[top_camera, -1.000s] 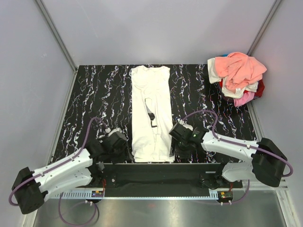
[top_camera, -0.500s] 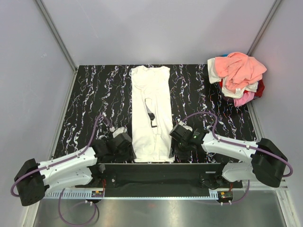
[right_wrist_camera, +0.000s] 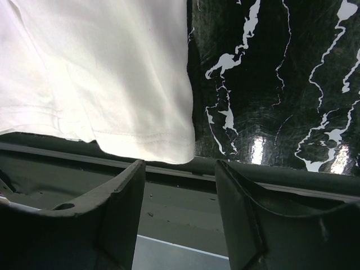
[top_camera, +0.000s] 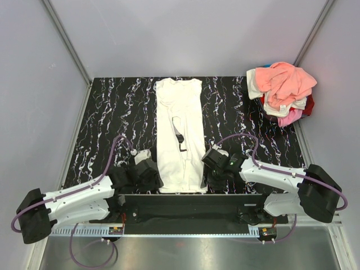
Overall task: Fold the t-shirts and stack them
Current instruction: Fold the tshirt
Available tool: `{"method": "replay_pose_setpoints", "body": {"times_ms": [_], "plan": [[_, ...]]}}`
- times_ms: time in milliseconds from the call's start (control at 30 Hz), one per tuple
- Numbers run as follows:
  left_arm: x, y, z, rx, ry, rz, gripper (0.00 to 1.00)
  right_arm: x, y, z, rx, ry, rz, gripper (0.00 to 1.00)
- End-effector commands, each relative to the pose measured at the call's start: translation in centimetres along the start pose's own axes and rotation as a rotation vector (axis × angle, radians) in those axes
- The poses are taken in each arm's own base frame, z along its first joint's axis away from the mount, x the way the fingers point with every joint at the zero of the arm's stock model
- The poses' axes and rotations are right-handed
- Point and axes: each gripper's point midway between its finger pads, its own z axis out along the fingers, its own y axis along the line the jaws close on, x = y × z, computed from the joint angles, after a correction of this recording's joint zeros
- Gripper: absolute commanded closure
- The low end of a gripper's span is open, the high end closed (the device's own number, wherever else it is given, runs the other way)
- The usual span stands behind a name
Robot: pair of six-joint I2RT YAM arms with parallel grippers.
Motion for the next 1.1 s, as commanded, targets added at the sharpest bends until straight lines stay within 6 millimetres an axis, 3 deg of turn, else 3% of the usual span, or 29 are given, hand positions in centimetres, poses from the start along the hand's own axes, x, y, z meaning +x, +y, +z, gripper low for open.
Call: {"method": "replay_pose_setpoints", "body": {"times_ms": [0, 133, 333, 600, 800, 833, 933, 967, 1067], "plan": [[-2.6, -1.6, -1.6, 0.047, -0.109, -0.039, 0.44, -0.4, 0.7, 0.1, -0.017, -0.008, -0.007, 0.4], [-2.8, -1.6, -1.6, 0.058, -0.128, -0.044, 0.43, -0.3, 0.7, 0.6, 0.007, 0.012, -0.016, 0.38], [-1.6, -1.1, 0.3, 0.004, -0.074, -0.027, 0.41, 0.0, 1.0, 1.0, 0.022, 0.046, -0.031, 0.36], [-0.4, -0.2, 1.6, -0.066, -0.021, -0.052, 0.5, -0.6, 1.9, 1.7, 0.019, 0.041, -0.05, 0.4], [-0.3, -0.1, 2.1, -0.084, -0.018, -0.045, 0.69, -0.8, 2.3, 2.2, 0.007, 0.041, -0.051, 0.55], [-0.4, -0.2, 2.1, -0.087, -0.023, -0.04, 0.82, -0.7, 2.4, 2.2, 0.005, 0.041, -0.056, 0.61], [-0.6, -0.6, 2.2, -0.084, -0.027, -0.018, 1.0, -0.8, 2.5, 2.1, -0.004, 0.038, -0.053, 0.73], [-0.5, -0.6, 2.3, -0.088, -0.026, -0.013, 1.0, -0.7, 2.5, 2.1, -0.01, 0.039, -0.056, 0.83], [-0.5, -1.2, 2.1, -0.07, -0.031, 0.007, 1.0, -0.7, 2.7, 1.8, -0.032, 0.031, -0.059, 0.96]]}}
